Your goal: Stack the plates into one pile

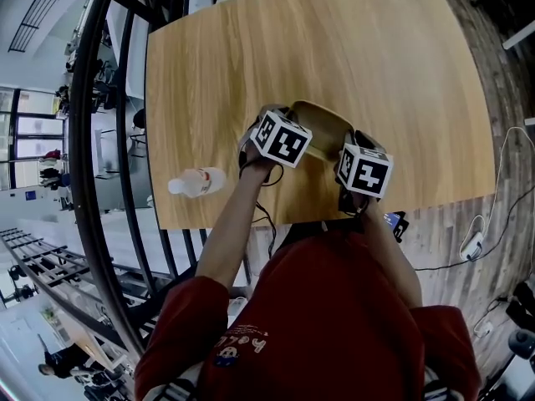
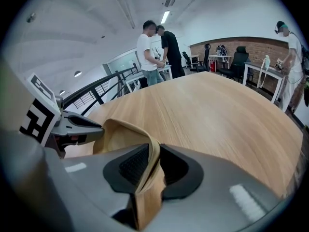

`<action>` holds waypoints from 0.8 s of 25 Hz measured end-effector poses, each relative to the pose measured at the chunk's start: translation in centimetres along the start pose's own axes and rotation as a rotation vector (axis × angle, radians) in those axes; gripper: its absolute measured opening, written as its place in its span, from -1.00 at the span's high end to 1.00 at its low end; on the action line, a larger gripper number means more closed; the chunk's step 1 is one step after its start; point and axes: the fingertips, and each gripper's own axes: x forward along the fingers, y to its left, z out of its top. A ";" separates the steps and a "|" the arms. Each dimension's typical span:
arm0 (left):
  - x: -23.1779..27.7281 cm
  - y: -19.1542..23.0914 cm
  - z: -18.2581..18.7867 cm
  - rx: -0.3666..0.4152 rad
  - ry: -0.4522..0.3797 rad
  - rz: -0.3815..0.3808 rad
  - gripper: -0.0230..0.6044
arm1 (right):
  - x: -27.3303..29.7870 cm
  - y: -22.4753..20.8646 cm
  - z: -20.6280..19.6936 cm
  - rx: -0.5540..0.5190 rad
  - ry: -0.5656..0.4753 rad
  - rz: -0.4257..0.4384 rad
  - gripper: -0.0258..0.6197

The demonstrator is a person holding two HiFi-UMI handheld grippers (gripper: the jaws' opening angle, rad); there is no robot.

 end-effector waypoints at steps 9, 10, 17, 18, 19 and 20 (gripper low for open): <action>1.3 -0.5 -1.4 -0.015 0.011 0.029 0.72 | 0.6 -0.3 -0.6 0.011 0.030 0.017 0.61; 1.3 -0.4 -1.5 -0.015 0.014 0.027 0.72 | 0.6 -0.2 -0.5 0.011 0.028 0.015 0.61; 0.4 -0.7 -0.9 -0.015 0.012 -0.005 0.74 | -0.1 -0.1 0.4 -0.003 -0.001 -0.007 0.75; 0.2 -0.5 -0.8 -0.015 0.013 -0.006 0.75 | -0.2 0.0 0.5 -0.008 -0.002 -0.007 0.75; 0.0 -0.5 -0.7 -0.014 0.016 -0.010 0.75 | -0.2 0.1 0.5 -0.012 0.001 -0.005 0.75; -0.1 -0.5 -0.6 -0.012 0.021 -0.019 0.75 | -0.2 0.1 0.5 -0.016 0.008 -0.003 0.75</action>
